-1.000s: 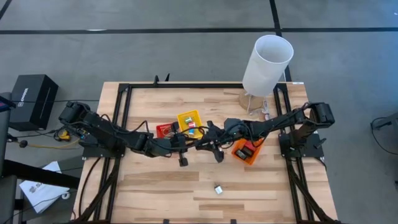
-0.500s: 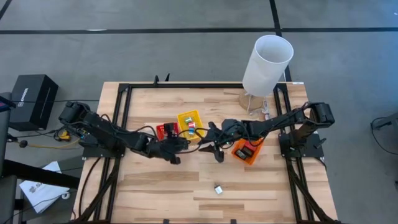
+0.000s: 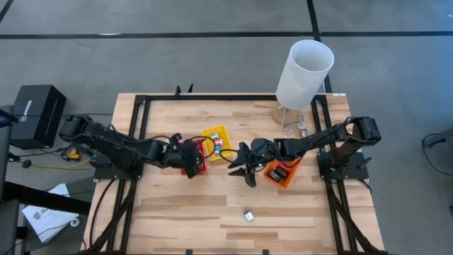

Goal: Pick & Place Office items
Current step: Put the black wrist watch into the red bin, then put the black charger adapter into the yellow bin

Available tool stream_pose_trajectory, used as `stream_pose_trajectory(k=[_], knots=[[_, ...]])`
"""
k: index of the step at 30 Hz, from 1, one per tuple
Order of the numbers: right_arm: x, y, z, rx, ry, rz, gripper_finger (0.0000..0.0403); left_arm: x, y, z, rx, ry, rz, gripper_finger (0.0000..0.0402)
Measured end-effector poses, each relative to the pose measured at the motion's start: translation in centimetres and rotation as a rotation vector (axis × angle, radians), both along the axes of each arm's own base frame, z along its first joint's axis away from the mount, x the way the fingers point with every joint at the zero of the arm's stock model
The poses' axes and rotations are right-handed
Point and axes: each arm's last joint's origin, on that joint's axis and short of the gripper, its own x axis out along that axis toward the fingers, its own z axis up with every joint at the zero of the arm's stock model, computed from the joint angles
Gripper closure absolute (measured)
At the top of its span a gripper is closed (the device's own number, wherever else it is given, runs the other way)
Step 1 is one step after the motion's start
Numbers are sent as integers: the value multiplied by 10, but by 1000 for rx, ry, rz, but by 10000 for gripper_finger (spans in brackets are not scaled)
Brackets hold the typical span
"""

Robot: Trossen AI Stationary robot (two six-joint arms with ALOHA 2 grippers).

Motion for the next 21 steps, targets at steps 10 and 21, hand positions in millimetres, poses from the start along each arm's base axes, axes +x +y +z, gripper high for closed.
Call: stream_pose_trajectory(k=[10,21], knots=[[0,2,0,33,4,-10,270,-4,15,-23,-63,95,54,347],[0,2,0,30,7,-9,270,-12,23,-38,-62,137,76,257]])
